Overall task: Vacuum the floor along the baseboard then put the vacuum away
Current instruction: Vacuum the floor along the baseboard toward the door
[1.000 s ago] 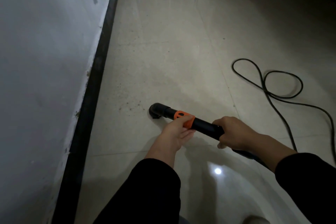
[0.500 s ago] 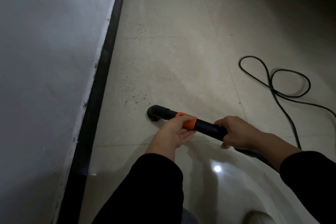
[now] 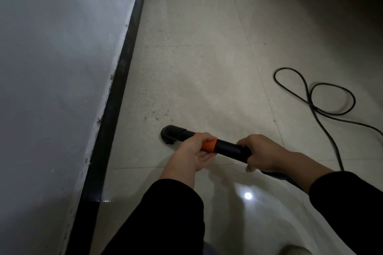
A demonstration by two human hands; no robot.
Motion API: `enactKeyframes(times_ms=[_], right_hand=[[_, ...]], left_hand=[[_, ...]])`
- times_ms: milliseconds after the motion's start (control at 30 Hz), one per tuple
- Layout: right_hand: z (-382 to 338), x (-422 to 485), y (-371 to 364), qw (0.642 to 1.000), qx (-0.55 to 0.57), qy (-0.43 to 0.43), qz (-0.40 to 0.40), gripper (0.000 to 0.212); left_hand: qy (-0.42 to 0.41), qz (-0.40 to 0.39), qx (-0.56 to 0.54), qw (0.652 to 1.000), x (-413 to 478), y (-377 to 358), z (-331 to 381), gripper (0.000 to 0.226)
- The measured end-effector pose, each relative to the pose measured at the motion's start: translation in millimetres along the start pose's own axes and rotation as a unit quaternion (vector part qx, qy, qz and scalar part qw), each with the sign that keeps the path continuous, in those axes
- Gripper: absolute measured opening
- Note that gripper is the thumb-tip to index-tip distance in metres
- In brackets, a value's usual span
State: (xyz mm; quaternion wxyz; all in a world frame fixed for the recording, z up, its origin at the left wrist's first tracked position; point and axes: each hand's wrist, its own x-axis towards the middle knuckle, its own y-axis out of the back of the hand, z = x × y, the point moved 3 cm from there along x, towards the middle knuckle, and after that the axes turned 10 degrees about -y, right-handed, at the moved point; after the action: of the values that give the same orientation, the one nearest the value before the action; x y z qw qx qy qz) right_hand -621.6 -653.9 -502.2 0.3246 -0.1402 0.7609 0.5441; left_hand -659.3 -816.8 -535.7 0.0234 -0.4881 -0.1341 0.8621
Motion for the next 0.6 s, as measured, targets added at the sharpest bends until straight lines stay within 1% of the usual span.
enactKeyframes(times_ms=[167, 200, 300, 367, 433, 533, 600], right_hand=[[-3, 3, 0, 1.0, -0.003, 0.006, 0.003, 0.039], [-4, 4, -1, 1.0, -0.006, 0.008, 0.004, 0.039], [-10, 6, -1, 1.0, -0.016, 0.017, 0.006, 0.038], [-16, 7, -1, 0.999, -0.023, 0.024, 0.007, 0.037], [-23, 9, 0, 0.999, -0.028, 0.03, 0.008, 0.035], [-33, 12, 0, 0.999, -0.037, 0.039, 0.009, 0.034], [-40, 13, -1, 0.998, -0.041, 0.047, 0.008, 0.034]], left_hand=[[-0.005, 0.014, -0.02, 1.0, 0, 2, 1, 0.051], [-0.005, 0.016, -0.022, 1.0, 0, 3, 2, 0.048], [-0.005, 0.02, -0.035, 0.999, -2, 6, 3, 0.027], [-0.004, 0.026, -0.048, 0.999, -3, 11, 5, 0.02], [-0.008, 0.029, -0.053, 0.998, -3, 15, 8, 0.019], [-0.018, 0.043, -0.052, 0.998, -5, 22, 11, 0.03], [-0.029, 0.058, -0.056, 0.996, -6, 27, 14, 0.032]])
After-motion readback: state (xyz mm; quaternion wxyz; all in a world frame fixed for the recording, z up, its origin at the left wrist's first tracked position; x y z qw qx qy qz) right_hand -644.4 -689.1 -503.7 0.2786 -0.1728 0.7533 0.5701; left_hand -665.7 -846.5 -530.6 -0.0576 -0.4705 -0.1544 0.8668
